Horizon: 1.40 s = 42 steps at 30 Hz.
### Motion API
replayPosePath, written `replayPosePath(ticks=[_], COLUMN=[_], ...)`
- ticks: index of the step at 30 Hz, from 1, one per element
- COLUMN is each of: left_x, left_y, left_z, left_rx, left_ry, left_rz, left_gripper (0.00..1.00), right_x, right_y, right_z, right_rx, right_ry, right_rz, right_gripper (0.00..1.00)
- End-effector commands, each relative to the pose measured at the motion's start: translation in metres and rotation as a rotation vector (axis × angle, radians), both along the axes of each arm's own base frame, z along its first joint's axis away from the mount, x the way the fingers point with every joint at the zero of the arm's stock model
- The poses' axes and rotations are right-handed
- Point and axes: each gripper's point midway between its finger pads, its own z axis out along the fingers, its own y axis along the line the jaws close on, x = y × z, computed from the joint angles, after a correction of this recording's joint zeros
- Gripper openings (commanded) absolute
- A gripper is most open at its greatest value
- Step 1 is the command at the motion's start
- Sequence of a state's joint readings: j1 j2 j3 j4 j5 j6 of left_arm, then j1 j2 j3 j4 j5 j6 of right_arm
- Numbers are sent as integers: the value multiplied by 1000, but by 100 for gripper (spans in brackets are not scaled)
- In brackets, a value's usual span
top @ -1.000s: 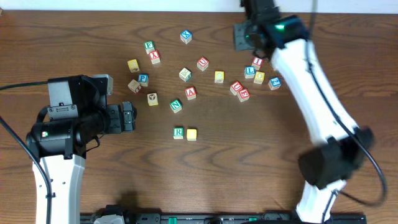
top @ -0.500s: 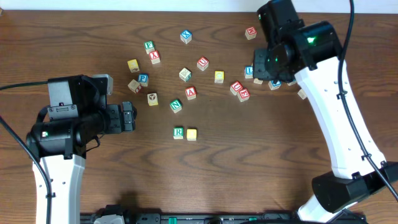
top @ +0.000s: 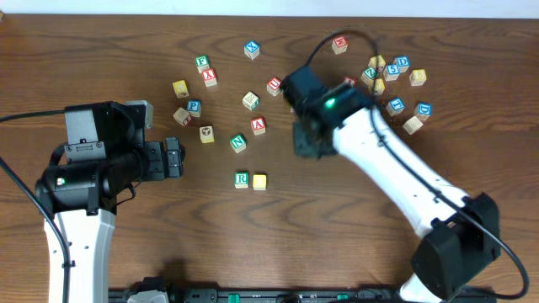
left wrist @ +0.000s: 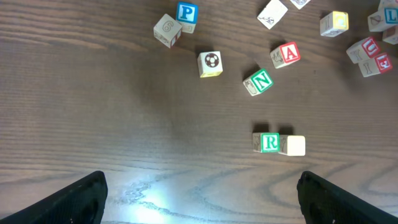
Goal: Spell out ROBOT
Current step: 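Lift the B block and carry it toward the right of the O block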
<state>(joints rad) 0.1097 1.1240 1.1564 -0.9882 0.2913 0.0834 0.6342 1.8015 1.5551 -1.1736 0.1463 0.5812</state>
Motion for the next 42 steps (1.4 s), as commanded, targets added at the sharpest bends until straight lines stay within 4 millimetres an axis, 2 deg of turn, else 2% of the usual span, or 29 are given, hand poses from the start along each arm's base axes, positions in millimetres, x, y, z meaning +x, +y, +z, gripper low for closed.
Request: replayPosePath(ticks=[1, 7, 13, 18, 27, 32, 42], left_x=[1, 1, 1, 1, 1, 1, 1], left_y=[-1, -1, -1, -1, -1, -1, -1], left_z=[5, 5, 5, 5, 5, 5, 5], left_rx=[-4, -4, -4, -4, -4, -4, -4], left_ry=[-17, -17, -17, -17, -17, -17, -17], left_rz=[-14, -14, -14, -14, -14, -14, -14], left_gripper=[96, 96, 96, 96, 96, 96, 96], right_x=[-18, -38, -51, -56, -53, -55, -55], right_y=[12, 23, 37, 40, 41, 41, 53], right_z=[-18, -54, -76, -82, -91, -99, -99], right_rx=[5, -10, 19, 29, 38, 44, 63], right_ry=[6, -35, -63, -73, -105, -99, -113], right_rz=[-58, -165, -191, -227, -226, -217, -139], right_gripper=[1, 2, 4, 6, 11, 17, 18])
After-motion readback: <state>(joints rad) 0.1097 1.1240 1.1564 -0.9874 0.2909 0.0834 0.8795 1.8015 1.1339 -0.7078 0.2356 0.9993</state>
